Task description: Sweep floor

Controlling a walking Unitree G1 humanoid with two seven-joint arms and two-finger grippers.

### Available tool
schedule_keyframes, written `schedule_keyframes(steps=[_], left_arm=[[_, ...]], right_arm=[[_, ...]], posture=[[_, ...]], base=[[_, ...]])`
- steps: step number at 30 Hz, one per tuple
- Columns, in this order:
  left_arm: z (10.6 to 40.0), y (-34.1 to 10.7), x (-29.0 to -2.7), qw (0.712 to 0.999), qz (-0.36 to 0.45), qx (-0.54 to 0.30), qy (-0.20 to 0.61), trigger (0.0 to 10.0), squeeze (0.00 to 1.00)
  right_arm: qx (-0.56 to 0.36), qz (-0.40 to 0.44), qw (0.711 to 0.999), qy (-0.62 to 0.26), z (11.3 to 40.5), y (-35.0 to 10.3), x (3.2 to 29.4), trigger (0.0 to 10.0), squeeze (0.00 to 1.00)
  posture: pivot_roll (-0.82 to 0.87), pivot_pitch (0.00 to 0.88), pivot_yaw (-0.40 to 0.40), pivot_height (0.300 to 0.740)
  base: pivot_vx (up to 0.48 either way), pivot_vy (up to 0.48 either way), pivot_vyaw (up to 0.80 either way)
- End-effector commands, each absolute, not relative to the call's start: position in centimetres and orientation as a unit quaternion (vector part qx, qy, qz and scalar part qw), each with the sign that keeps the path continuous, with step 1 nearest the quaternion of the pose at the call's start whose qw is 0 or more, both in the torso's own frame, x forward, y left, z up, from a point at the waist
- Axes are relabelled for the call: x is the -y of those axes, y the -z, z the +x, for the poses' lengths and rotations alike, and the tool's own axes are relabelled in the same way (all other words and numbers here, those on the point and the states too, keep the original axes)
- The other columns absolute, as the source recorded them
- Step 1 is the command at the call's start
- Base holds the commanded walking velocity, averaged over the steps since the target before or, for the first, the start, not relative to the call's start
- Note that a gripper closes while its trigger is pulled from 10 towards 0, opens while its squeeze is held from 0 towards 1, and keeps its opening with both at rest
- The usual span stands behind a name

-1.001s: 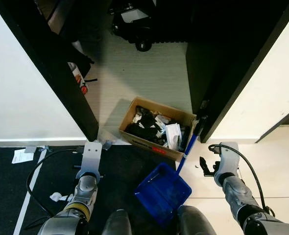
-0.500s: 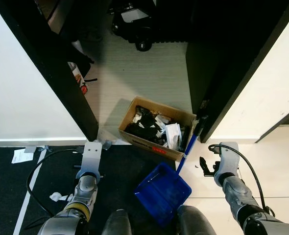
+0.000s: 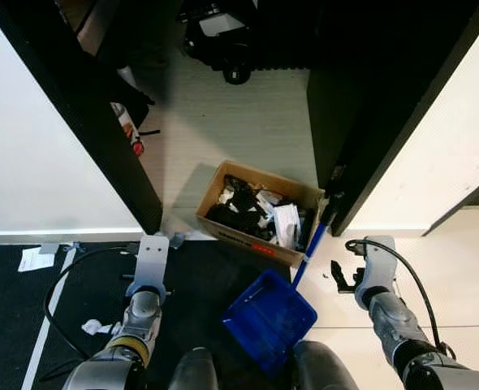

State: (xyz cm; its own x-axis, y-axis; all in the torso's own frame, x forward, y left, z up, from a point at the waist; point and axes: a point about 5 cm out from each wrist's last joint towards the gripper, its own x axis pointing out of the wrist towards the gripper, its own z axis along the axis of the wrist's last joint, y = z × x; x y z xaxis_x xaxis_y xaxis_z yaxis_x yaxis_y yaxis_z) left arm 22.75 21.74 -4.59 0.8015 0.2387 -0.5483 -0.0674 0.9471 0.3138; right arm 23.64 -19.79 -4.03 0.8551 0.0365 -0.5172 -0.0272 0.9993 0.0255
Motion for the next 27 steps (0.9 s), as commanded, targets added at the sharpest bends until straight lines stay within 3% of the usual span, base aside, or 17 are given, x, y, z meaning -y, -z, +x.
schedule_keyframes(steps=[1,27], left_arm=[[22.75,4.59,-21.46,0.941,0.138,-0.3,-0.075,10.0,0.0],[22.71,4.61,-21.49,0.941,0.139,-0.3,-0.076,10.0,0.0]], right_arm=[[-0.278,0.01,0.961,-0.013,23.33,4.27,19.96,10.0,0.0],[-0.278,0.011,0.961,-0.013,23.31,4.29,19.97,10.0,0.0]], posture=[[-0.03,0.041,-0.012,0.74],[-0.03,0.044,-0.01,0.74]], base=[[0.0,0.0,0.0],[0.0,0.0,0.0]])
